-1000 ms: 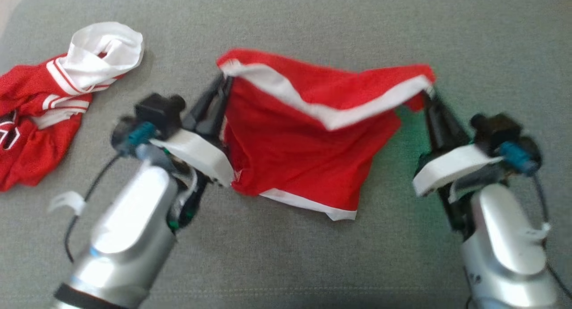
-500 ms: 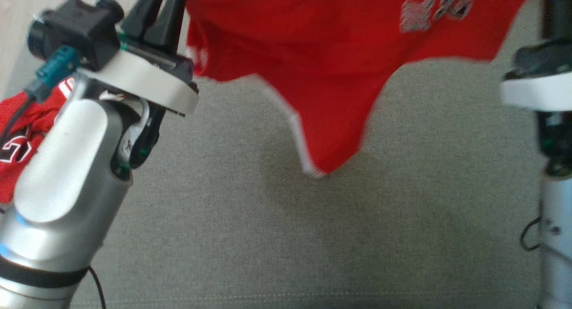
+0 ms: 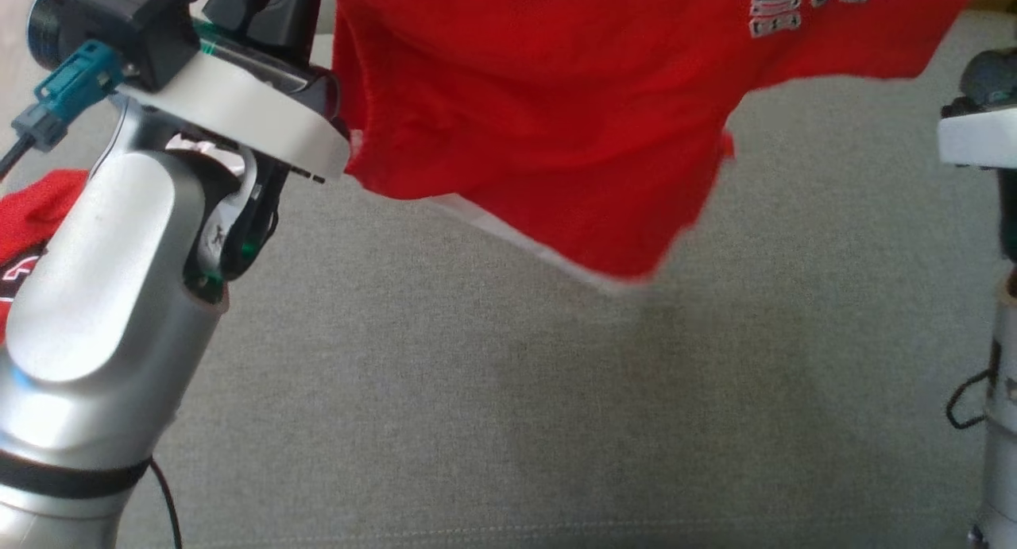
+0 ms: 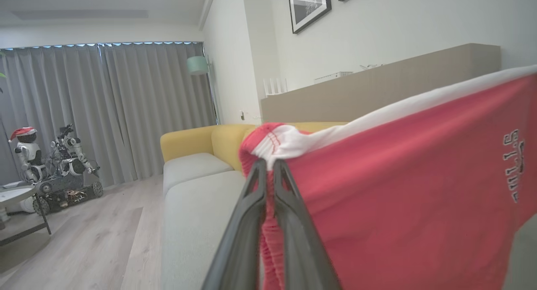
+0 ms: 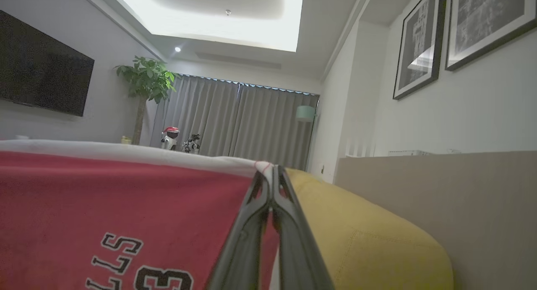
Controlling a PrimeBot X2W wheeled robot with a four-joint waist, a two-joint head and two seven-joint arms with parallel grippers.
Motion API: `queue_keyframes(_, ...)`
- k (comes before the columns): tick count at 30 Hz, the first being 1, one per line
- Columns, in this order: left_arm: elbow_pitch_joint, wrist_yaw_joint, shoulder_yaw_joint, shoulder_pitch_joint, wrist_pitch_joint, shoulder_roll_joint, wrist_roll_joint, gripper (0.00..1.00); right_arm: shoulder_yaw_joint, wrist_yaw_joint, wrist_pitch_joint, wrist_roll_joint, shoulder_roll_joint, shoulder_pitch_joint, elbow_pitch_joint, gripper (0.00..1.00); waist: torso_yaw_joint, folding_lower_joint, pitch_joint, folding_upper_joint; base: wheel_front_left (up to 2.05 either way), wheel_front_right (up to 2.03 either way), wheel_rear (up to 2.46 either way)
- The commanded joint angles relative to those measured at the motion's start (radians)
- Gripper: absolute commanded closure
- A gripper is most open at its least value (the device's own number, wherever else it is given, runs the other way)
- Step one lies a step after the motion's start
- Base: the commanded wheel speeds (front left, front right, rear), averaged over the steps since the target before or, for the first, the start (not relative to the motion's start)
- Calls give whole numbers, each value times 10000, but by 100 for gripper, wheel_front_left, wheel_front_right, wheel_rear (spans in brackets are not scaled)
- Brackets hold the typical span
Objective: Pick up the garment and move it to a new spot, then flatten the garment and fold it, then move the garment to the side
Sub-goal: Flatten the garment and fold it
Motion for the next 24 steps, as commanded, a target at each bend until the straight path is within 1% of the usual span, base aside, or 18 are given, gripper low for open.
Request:
queue_keyframes(1,-94,-5,531,-646,-35,347,-46,100,142,75,118,118,24,-420,-151,100,-28,0,83,0,0,0,0)
queue_keyframes(2,34,-35,543,-696,-83,336,-67,100,153,75,121,210,52,-524,-19,100,-44,0,160,0,0,0,0)
queue_keyframes(6,1117,-392,523,-1353,-425,125,-162,100,408,75,-68,662,165,-1602,1159,100,-109,0,673,0,0,0,0)
queue_keyframes(10,2577,-793,520,-2455,-943,-159,-105,100,783,75,-541,984,356,-3101,2733,100,-128,0,1161,0,0,0,0)
queue_keyframes(11,2577,-793,520,-2455,-943,-159,-105,100,783,75,-541,984,356,-3101,2733,100,-128,0,1161,0,0,0,0)
queue_keyframes(12,3493,-964,596,-3155,-1387,-373,-78,100,950,75,-914,1077,509,-3992,3733,100,-140,0,1335,0,0,0,0)
queue_keyframes(17,5590,-1224,1047,-4778,-2103,-1096,-158,100,1230,75,-2096,1197,917,-6189,6310,100,-191,0,1794,0,0,0,0)
queue_keyframes(21,6832,-1379,1536,-5308,-2200,-1501,-66,100,1721,75,-2839,1252,1232,-7312,8571,100,-379,0,2103,0,0,0,0)
queue_keyframes(24,7620,-1457,1923,-5097,-2205,-1790,76,100,2096,75,-3212,1379,1395,-7781,10186,100,-467,0,2397,0,0,0,0)
